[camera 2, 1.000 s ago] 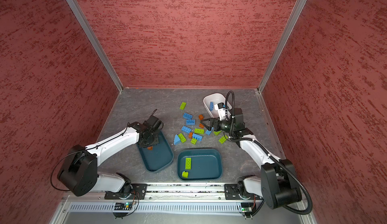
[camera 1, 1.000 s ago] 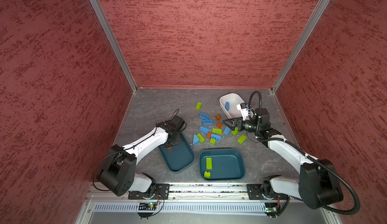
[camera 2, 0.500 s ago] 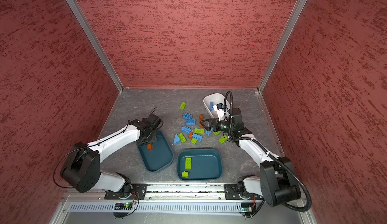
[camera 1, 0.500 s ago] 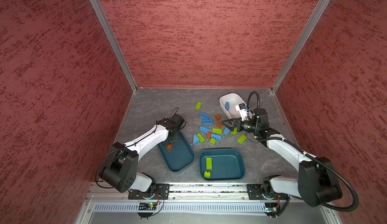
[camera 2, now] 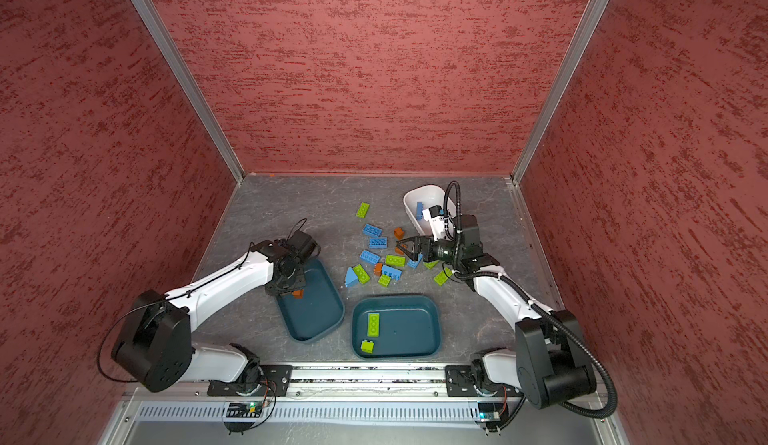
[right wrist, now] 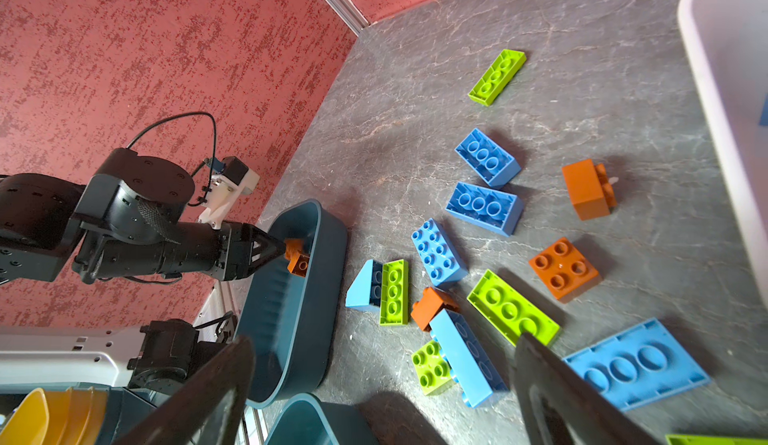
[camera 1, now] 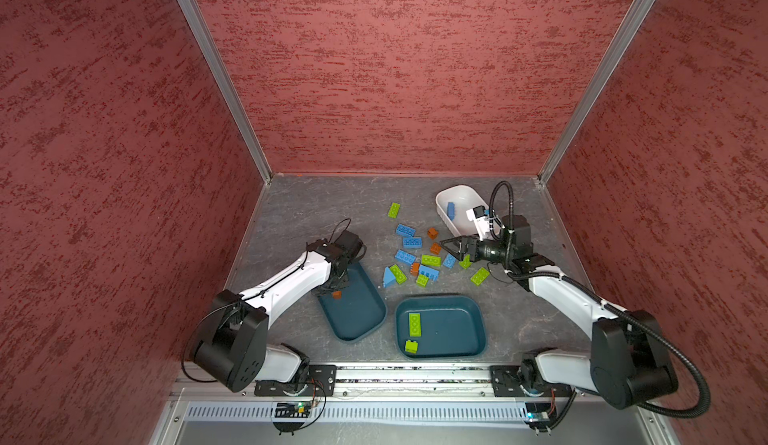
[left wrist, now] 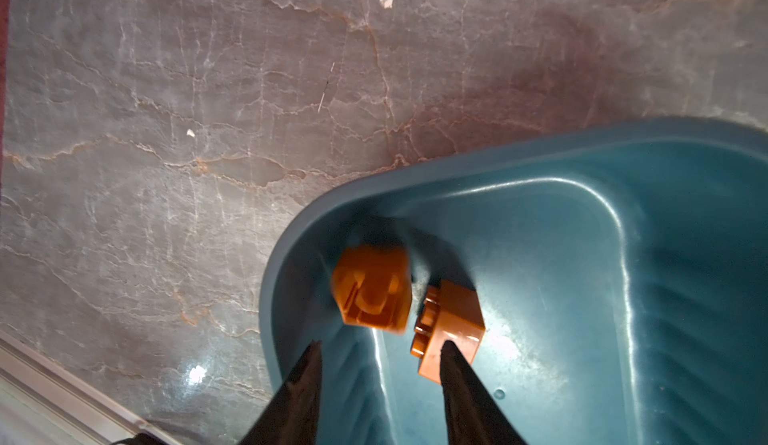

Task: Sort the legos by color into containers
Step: 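Carry the orange brick into the teal tray nearer the left arm and release, then move the left gripper over a lime-green brick in the pile, then grasp the lime-green brick with the left gripper and lift it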

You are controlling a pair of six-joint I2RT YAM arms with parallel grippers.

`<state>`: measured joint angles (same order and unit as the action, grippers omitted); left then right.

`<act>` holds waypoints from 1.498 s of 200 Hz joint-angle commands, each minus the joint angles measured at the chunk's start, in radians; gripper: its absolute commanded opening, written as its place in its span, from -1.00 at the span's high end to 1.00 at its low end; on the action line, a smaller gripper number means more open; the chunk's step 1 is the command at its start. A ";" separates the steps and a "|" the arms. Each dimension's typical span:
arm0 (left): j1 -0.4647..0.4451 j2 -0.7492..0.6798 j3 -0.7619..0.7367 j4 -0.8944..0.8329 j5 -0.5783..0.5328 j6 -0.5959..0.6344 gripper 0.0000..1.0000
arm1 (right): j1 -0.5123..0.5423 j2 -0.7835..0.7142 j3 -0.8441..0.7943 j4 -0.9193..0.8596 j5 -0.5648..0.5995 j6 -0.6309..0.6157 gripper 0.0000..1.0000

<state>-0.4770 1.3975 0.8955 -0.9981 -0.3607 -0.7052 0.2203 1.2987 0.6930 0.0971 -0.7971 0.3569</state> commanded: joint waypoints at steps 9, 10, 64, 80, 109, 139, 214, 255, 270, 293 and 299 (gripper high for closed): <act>-0.016 -0.020 0.068 -0.008 0.018 0.005 -0.10 | 0.006 -0.016 0.042 -0.034 0.035 -0.035 -0.95; -0.017 -0.021 0.071 -0.007 0.020 0.006 -0.11 | 0.007 -0.016 0.042 -0.035 0.035 -0.035 -0.95; -0.025 0.141 0.293 0.118 0.118 0.208 -0.41 | 0.005 -0.015 0.063 -0.047 0.061 -0.044 -0.96; -0.023 0.229 0.380 0.171 0.151 0.267 -0.48 | 0.005 -0.016 0.069 -0.047 0.074 -0.044 -0.97; -0.016 0.411 0.563 0.260 0.241 0.367 -0.54 | 0.000 -0.023 0.074 -0.050 0.097 -0.048 -0.97; -0.010 0.594 0.760 0.310 0.305 0.441 -0.58 | -0.011 -0.034 0.077 -0.066 0.113 -0.062 -0.98; 0.041 0.924 1.076 0.362 0.374 0.489 -0.59 | -0.039 -0.049 0.066 -0.089 0.125 -0.088 -0.98; 0.042 1.030 1.162 0.366 0.315 0.499 -0.56 | -0.052 -0.044 0.069 -0.106 0.129 -0.102 -0.98; 0.038 1.053 1.186 0.373 0.288 0.502 -0.53 | -0.055 -0.044 0.068 -0.111 0.131 -0.105 -0.98; 0.037 1.096 1.240 0.359 0.261 0.506 -0.45 | -0.058 -0.046 0.065 -0.119 0.137 -0.110 -0.98; 0.037 1.109 1.255 0.354 0.253 0.511 -0.42 | -0.060 -0.047 0.064 -0.121 0.137 -0.111 -0.98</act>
<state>-0.4362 2.4660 2.0872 -0.6476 -0.0589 -0.2195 0.1684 1.2716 0.7387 -0.0082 -0.6773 0.2729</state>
